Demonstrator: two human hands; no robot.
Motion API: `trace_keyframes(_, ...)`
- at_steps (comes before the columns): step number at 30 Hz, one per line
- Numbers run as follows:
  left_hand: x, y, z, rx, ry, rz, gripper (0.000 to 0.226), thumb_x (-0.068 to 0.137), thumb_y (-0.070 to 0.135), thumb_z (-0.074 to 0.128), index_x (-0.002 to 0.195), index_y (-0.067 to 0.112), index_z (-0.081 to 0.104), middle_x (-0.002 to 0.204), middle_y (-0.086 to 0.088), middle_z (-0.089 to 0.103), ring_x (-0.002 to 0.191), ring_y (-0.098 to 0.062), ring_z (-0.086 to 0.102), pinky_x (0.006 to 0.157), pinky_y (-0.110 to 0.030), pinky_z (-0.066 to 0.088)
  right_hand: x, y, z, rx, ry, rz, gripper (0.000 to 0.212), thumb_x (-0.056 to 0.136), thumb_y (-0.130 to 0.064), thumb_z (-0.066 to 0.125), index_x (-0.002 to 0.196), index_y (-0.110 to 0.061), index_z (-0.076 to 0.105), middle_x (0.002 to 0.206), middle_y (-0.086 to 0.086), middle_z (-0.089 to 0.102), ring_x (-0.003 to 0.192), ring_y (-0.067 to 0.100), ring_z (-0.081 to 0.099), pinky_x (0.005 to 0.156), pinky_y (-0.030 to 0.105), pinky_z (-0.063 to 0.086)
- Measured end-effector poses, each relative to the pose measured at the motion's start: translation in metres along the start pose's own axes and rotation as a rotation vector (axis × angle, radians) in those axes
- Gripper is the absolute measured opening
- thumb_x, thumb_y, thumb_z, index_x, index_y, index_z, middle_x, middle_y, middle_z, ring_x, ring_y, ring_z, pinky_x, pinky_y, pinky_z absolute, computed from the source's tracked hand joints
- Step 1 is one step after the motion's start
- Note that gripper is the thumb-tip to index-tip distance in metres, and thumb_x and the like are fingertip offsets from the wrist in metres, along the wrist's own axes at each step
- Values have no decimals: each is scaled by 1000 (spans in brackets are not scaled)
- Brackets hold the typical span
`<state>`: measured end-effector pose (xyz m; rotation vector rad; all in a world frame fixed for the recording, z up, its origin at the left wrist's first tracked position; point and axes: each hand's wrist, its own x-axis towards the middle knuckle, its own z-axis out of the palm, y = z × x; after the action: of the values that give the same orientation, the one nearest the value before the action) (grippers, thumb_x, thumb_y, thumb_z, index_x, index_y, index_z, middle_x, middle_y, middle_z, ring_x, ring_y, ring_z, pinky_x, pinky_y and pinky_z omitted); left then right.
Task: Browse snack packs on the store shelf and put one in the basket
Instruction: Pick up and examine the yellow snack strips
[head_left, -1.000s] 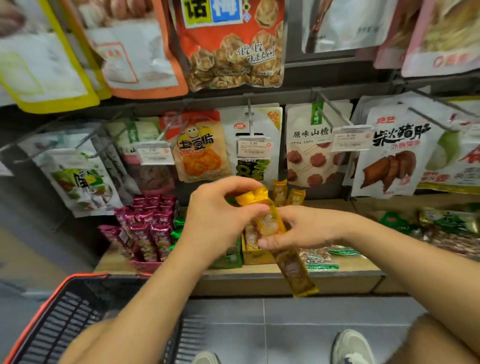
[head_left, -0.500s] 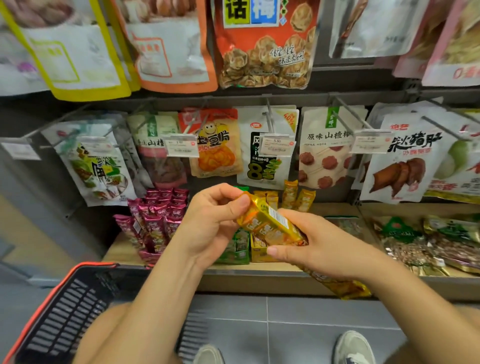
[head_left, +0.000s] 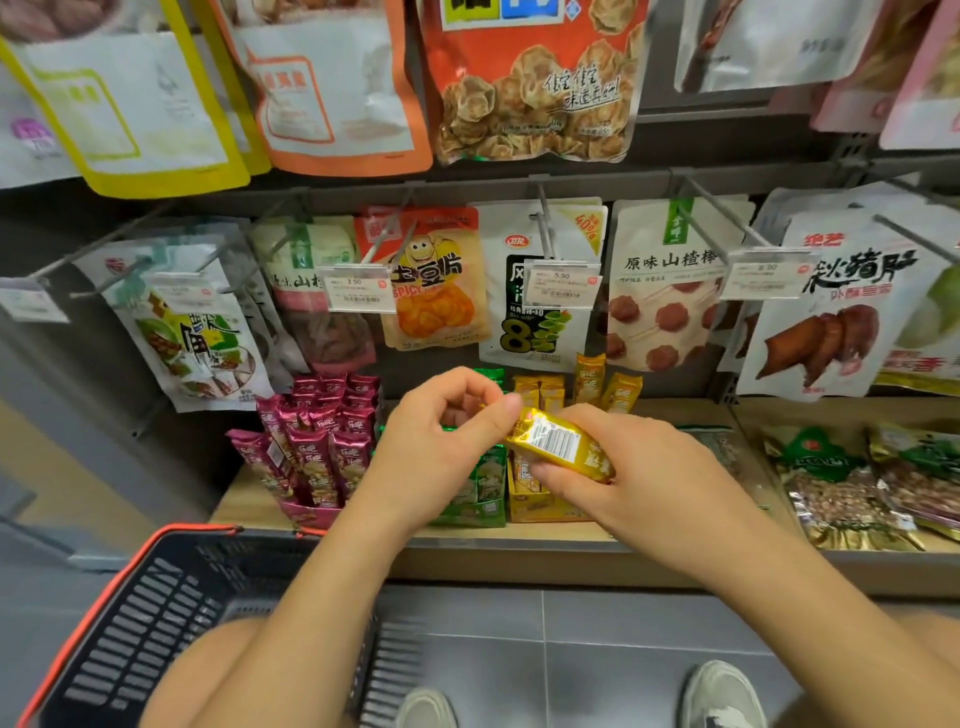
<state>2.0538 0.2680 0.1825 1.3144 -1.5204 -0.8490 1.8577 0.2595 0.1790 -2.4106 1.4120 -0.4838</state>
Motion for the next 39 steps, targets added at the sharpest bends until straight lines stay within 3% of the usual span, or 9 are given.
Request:
trace_keyframes(2,1,-1,0,90,-9,-25,13,72,43,66,78,32,70,84,-4,59,68,-9,49,68,-29,44,0,-1,-1,-54,13,26,50,80,-76,39,116,-42,49,91,-13,63,81,6,58,66,37,53)
trace_keyframes(6,0,0,-6,241,6,43,10,76,34,77,79,43,74,83,3,58,65,-12,53,68,-29,48,1,1,-5,-165,19,56,50,80,-75,45,121,-48,48,93,-14,61,87,9,58,66,34,52)
trace_keyframes(15,-1,2,-3,472,101,130,7,71,21,76,71,28,78,61,24,64,57,3,60,53,-6,41,2,-4,-4,-246,27,68,48,82,-72,48,125,-49,50,86,-15,52,88,9,56,56,28,35)
trace_keyframes(18,-1,3,1,497,164,140,12,71,17,74,68,29,75,59,22,62,52,2,56,49,-8,39,4,-5,-3,-224,35,51,52,83,-72,46,129,-49,46,95,-16,44,89,11,57,59,29,42)
trace_keyframes(24,4,1,-5,157,210,85,17,75,26,79,66,39,74,75,12,68,66,-1,57,61,-13,41,4,8,-10,92,27,-35,52,88,-59,49,138,-47,42,113,-22,59,101,2,57,80,31,50)
trace_keyframes(28,2,2,-3,-75,130,28,13,73,40,70,67,31,76,65,8,71,60,2,60,55,-12,44,2,15,-6,344,-106,-78,39,95,-52,42,132,-46,52,102,-28,65,88,-5,59,74,25,48)
trace_keyframes(32,2,1,2,-73,172,40,14,81,26,74,68,30,74,60,9,67,54,2,56,50,-12,42,1,12,-6,453,-138,-93,31,97,-48,38,122,-50,57,104,-12,69,92,8,62,82,41,52)
trace_keyframes(36,2,0,5,-165,214,-53,14,85,24,71,72,23,73,56,5,66,49,-2,56,44,-14,41,1,10,-10,482,-143,-134,33,88,-55,60,119,-57,48,106,-31,57,94,-3,59,78,21,50)
trace_keyframes(39,1,2,5,-347,203,-186,7,80,27,73,77,22,77,65,2,69,53,-5,59,42,-16,41,0,9,-8,365,-116,-159,47,78,-61,67,118,-52,43,104,-26,56,94,-2,58,74,21,49)
